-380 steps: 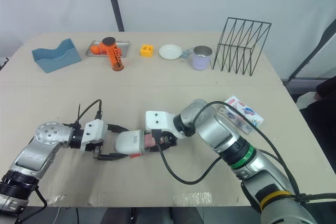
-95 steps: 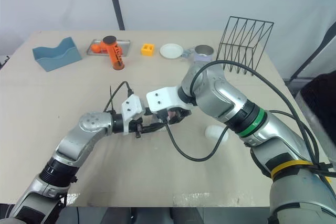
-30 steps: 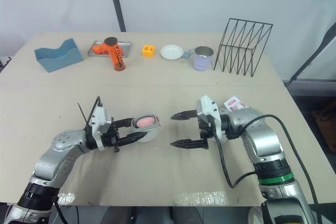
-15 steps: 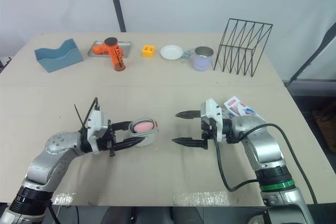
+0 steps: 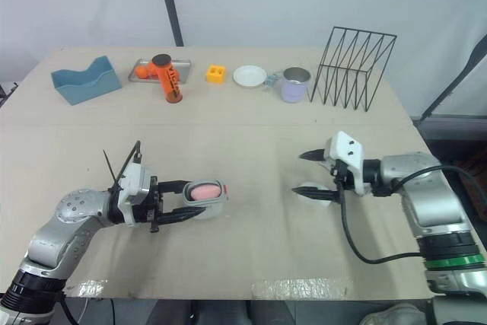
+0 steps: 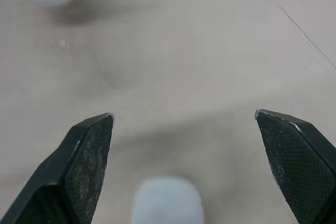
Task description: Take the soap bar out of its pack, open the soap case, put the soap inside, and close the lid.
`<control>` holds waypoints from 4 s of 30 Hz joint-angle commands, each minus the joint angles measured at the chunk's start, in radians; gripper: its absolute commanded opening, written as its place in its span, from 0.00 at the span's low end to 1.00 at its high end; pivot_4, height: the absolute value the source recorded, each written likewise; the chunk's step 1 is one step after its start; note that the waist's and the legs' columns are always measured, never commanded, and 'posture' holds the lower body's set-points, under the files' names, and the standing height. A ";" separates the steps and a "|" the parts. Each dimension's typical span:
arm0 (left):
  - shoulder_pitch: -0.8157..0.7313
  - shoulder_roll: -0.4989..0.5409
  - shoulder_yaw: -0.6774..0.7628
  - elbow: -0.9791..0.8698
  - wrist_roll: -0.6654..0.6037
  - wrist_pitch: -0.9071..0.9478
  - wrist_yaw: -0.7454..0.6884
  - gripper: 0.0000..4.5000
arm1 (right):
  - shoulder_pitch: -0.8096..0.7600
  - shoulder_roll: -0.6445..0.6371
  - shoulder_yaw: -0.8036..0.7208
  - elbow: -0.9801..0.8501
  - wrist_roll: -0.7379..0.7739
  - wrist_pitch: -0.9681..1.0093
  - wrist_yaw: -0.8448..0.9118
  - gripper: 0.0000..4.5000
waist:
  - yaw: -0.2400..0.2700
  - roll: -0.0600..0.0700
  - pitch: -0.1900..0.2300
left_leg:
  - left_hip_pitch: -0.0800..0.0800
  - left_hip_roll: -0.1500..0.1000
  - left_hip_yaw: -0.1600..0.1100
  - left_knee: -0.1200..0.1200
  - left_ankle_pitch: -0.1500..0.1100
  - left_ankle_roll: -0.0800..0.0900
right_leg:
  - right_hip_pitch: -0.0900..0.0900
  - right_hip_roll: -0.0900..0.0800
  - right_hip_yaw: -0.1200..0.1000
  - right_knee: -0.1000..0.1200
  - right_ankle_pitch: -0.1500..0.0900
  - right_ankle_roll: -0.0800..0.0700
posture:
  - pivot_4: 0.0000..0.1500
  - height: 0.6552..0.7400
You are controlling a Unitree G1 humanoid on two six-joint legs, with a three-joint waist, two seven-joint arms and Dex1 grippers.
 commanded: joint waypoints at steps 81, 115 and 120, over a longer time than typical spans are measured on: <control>-0.086 -0.002 -0.062 0.047 0.012 -0.018 -0.056 0.44 | -0.246 -0.043 0.122 -0.255 0.025 0.278 0.090 0.41 | -0.001 0.001 0.000 | 0.000 0.000 0.001 0.000 0.000 0.000 | 0.000 0.001 0.001 0.000 0.000 0.001 | 1.00 1.00; -0.082 -0.171 -0.109 0.192 0.099 -0.180 0.004 0.44 | -0.485 0.094 0.389 -0.525 0.108 0.655 -0.034 0.41 | 0.000 0.001 0.000 | -0.001 0.000 0.000 0.000 0.000 0.000 | -0.001 0.000 0.000 0.000 0.000 0.000 | 1.00 1.00; -0.081 -0.169 -0.113 0.201 0.105 -0.198 -0.008 0.44 | -0.470 0.109 0.407 -0.508 0.081 0.602 -0.050 0.41 | 0.000 0.001 0.000 | -0.001 0.000 0.000 0.000 0.000 0.000 | -0.002 0.000 0.000 0.000 0.000 0.000 | 1.00 1.00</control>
